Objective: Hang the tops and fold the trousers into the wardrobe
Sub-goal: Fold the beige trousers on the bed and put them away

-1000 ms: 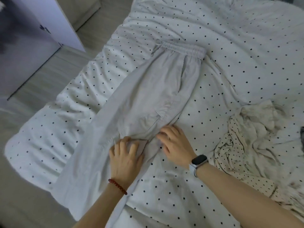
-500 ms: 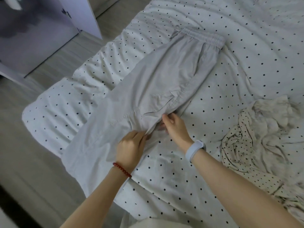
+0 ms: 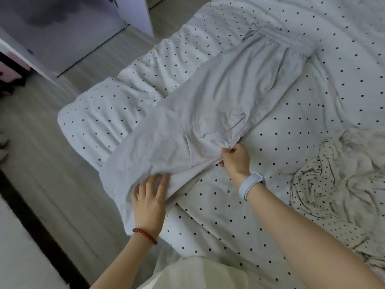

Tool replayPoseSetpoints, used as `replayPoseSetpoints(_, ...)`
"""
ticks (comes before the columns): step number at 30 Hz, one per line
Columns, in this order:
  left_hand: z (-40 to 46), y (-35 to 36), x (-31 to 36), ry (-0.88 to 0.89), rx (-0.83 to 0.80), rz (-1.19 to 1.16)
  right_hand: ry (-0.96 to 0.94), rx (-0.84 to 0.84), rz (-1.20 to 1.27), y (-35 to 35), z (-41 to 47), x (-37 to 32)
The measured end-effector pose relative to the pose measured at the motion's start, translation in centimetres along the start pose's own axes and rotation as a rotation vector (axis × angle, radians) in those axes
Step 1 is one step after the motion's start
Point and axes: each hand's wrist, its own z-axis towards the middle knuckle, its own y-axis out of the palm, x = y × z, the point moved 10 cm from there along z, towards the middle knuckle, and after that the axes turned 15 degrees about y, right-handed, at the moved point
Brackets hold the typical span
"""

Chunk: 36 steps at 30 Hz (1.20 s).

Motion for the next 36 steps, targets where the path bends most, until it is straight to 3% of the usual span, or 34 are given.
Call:
replayPoseSetpoints(5, -4.3, 3.2, -0.9, -0.082, -0.279, -0.027, -0.091, 0.058, -0.042, -0.2, -0.4, -0.1)
replayPoseSetpoints(8, -6.8, 5.3, 0.4, -0.046, -0.473, -0.175, -0.342, 0.317, -0.317, -0.7, -3.2, -1.2)
replayPoseSetpoints(10, -8.6, 6.5, 0.6, -0.073, -0.526, -0.347, -0.704, 0.454, -0.617, 1.3, -7.1, -3.0)
replayPoseSetpoints(11, -9.2, 6.4, 0.5, -0.099, -0.515, -0.433, -0.909, 0.448, -0.76, 3.7, -9.1, -3.3)
replayPoseSetpoints(13, -8.8, 3.6, -1.0, -0.179, -0.293, -0.505, -1.109, 0.326, -0.984, 8.4, -10.2, -2.3)
replayPoseSetpoints(15, -8.7, 1.7, -3.5, -0.284, -0.086, -0.499, -1.057, 0.198, -1.155, 11.7, -9.7, -1.0)
replayPoseSetpoints(18, -7.3, 2.4, -6.1, -0.376, -0.057, -0.522, -1.056, 0.149, -1.33, 15.4, -9.7, 1.2)
replayPoseSetpoints(22, -9.3, 8.7, -8.0, -0.451, -0.218, -0.61, -1.159, 0.087, -1.494, 18.8, -9.9, 4.9)
replayPoseSetpoints(23, -10.8, 9.9, -8.4, -0.461, -0.307, -0.596, -1.234, 0.05, -1.512, 19.3, -10.6, 5.6)
replayPoseSetpoints(25, -15.7, 12.7, -8.5, -0.531, -0.64, -0.619, -1.391, -0.034, -1.52, 19.9, -12.3, 5.7)
replayPoseSetpoints(26, -18.4, 13.7, -9.0, -0.561, -0.789, -0.601, -1.431, -0.019, -1.487, 19.9, -12.8, 4.6)
replayPoseSetpoints(27, -20.4, 13.4, -10.4, -0.691, -0.837, -0.649, -1.417, 0.043, -1.442, 20.4, -12.7, 2.8)
replayPoseSetpoints(29, -21.2, 11.4, -13.6, -0.872, -0.737, -0.661, -1.203, 0.249, -1.336, 20.5, -10.3, -1.2)
replayPoseSetpoints(31, -18.7, 9.6, -16.2, -0.858, -0.607, -0.588, -1.044, 0.312, -1.283, 21.3, -9.0, -1.9)
replayPoseSetpoints(34, -12.9, 6.8, -18.2, -0.694, -0.348, -0.527, -1.231, -0.004, -1.454, 26.2, -12.5, 3.7)
replayPoseSetpoints(36, -8.8, 5.0, -18.1, -0.524, -0.234, -0.501, -1.355, -0.209, -1.303, 26.4, -15.8, 3.8)
